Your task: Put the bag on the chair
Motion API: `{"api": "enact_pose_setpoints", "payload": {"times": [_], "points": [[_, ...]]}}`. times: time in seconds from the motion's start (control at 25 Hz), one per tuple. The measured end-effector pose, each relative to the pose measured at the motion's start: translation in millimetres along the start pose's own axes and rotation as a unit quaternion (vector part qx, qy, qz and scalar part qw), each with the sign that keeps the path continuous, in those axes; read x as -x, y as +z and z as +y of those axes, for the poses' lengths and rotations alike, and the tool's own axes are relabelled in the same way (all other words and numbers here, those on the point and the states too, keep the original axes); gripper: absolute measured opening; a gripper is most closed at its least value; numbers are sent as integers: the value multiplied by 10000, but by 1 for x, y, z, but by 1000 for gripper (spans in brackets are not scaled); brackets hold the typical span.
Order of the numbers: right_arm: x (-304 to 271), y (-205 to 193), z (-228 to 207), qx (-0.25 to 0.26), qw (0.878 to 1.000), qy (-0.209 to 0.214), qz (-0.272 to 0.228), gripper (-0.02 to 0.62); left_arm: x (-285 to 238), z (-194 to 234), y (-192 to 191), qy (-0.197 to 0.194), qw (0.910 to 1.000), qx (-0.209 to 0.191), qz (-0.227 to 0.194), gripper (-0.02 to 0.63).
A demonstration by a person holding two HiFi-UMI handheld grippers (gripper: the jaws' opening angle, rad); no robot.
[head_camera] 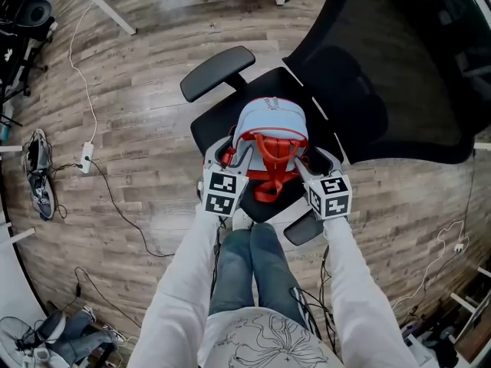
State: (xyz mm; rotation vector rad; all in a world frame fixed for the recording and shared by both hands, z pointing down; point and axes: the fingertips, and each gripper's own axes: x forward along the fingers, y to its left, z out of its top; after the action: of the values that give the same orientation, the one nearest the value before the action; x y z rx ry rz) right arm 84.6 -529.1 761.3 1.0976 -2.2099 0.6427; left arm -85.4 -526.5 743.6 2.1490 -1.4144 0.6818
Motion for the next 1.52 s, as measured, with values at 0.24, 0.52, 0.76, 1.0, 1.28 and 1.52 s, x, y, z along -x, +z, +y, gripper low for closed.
{"api": "enact_pose_setpoints", "payload": {"times": [0.24,0.52,0.76,1.0,1.28,1.52], "points": [[51,45,-14,-30,9972,-537,-514,232,56,7,52,354,9967,231,-687,184],[118,129,-5,-135,9820,-910,-1651,41,121,3,126,691,9842,346,-1595,47],[179,199,11,-11,9631,-1118,-2447,11,179,0,196,1201,9665,164,-2261,9],[237,252,44,260,9402,-1058,-3227,9,241,-14,244,1304,9470,114,-2934,6],[280,270,58,298,9257,-1113,-3603,9,290,-23,262,1435,9370,-28,-3184,6],[300,280,77,406,9182,-1048,-3798,11,322,-26,271,1489,9296,3,-3372,6]]}}
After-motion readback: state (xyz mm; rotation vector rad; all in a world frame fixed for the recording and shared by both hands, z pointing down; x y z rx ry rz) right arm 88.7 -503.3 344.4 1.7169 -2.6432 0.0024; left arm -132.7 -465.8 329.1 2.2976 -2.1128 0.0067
